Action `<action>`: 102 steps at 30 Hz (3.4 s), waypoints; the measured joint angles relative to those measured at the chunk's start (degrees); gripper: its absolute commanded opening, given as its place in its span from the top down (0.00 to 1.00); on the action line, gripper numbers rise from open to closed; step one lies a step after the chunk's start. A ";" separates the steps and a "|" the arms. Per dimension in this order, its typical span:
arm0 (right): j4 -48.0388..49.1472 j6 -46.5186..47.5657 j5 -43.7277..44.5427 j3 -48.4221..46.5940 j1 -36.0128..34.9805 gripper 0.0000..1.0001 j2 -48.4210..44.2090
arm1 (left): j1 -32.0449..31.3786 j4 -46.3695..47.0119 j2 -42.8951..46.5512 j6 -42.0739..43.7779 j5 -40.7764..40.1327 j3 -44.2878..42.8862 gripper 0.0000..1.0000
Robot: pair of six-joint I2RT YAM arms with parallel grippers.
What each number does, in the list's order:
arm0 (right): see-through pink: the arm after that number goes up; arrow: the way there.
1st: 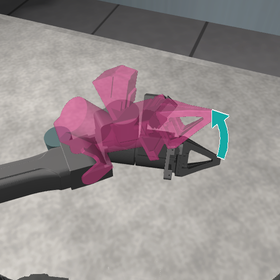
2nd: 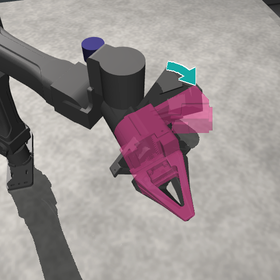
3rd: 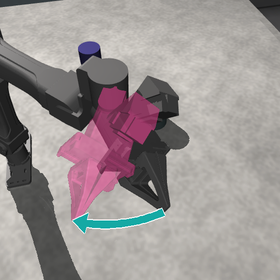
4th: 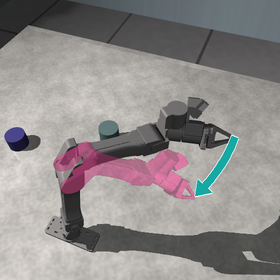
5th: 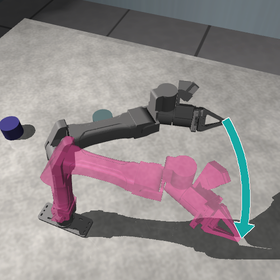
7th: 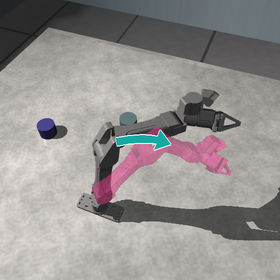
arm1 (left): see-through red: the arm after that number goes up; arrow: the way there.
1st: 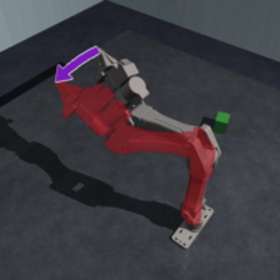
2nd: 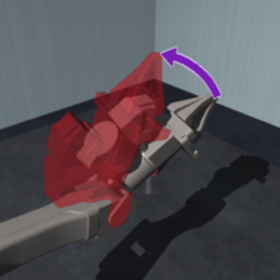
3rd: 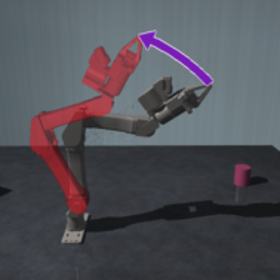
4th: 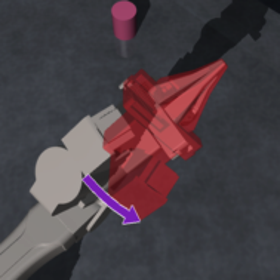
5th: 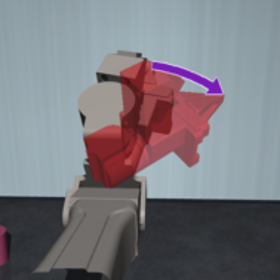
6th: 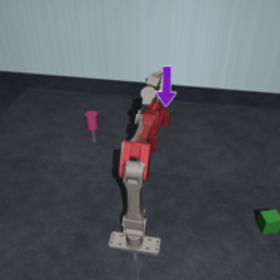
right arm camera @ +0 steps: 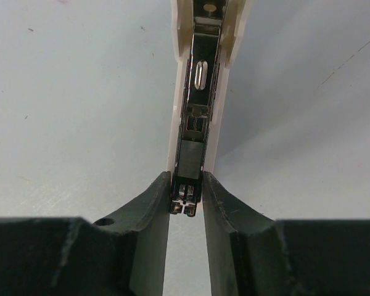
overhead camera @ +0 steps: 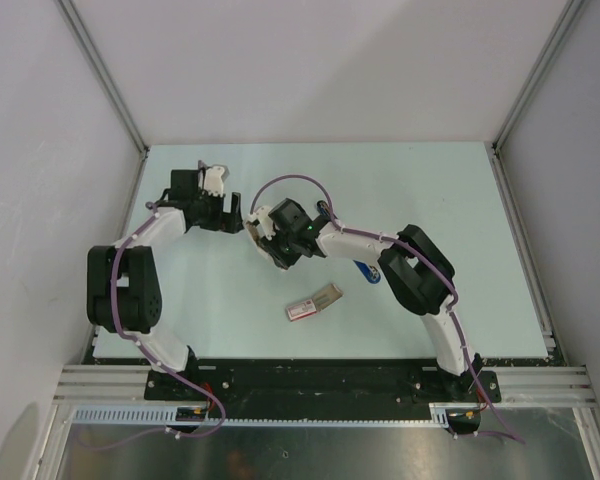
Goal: Load the staples into the stapler
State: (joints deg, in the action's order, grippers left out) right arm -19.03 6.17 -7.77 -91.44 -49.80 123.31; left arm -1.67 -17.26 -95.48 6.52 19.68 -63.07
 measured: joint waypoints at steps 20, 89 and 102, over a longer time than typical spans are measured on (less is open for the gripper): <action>-0.48 0.00 0.04 -0.52 0.04 0.69 0.26 | -2.64 0.07 0.02 -0.02 0.09 0.52 0.01; -2.93 3.54 2.64 -2.89 -2.86 0.56 0.31 | 11.93 -11.65 42.21 20.98 17.66 21.31 0.01; -3.41 4.48 3.63 -3.21 -2.91 0.52 0.31 | 11.93 -11.63 42.36 21.00 18.51 21.40 0.01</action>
State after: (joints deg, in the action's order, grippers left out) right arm -22.44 10.66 -4.14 -94.65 -52.71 123.61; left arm 10.26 -28.88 -53.12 27.53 38.20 -41.67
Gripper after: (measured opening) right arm 0.468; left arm 0.994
